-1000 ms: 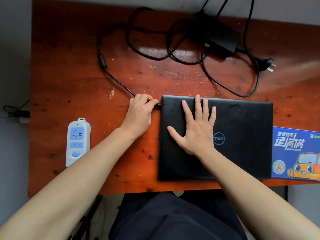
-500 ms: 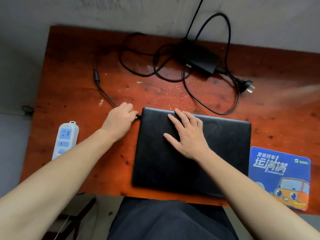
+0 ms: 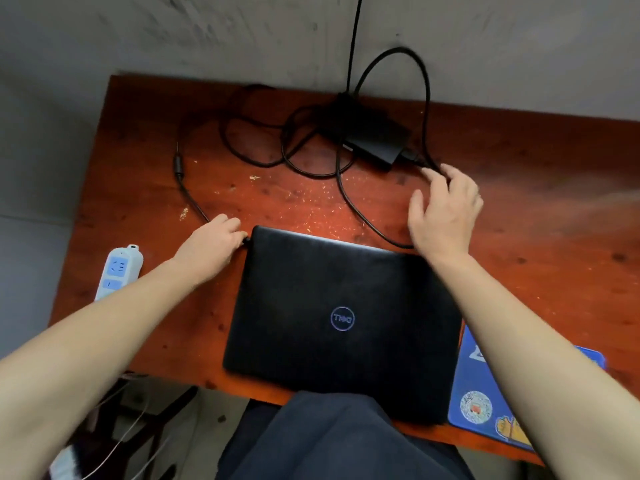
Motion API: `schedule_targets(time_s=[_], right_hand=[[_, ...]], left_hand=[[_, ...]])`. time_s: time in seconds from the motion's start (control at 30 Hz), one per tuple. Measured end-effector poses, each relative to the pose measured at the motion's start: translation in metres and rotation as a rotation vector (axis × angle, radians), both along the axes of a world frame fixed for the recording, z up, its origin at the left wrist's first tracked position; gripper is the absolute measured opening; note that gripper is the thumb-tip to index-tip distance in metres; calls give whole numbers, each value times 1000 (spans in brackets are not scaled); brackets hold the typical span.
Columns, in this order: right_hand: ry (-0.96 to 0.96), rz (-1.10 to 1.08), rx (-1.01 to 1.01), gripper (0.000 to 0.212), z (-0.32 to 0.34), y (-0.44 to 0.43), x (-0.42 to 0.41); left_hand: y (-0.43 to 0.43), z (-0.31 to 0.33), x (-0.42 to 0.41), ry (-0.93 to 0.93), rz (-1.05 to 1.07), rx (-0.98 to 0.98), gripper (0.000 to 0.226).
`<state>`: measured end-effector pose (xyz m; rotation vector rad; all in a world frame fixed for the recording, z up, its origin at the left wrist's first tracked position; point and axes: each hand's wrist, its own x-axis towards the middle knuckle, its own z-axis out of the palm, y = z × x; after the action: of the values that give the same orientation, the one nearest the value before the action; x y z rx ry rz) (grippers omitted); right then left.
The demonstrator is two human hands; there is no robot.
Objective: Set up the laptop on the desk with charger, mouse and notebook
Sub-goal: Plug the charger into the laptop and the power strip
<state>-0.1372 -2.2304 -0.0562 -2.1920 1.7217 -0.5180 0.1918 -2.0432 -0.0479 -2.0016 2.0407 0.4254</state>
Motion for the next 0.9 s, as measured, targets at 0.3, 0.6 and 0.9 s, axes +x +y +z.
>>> schedule_targets(time_s=[0.3,0.6,0.9], right_hand=[[98,-19,354,52,-5,-35,-48],[-1122,-379,567,61,52,-45,-98],[-2002,-374,928,41,114,-68,-88]], left_hand=[[-63,4,-107,193,829,-171,55],[-117,-3,-195,352,738,74,62],[-145,57,-143,386,861,-232,71]])
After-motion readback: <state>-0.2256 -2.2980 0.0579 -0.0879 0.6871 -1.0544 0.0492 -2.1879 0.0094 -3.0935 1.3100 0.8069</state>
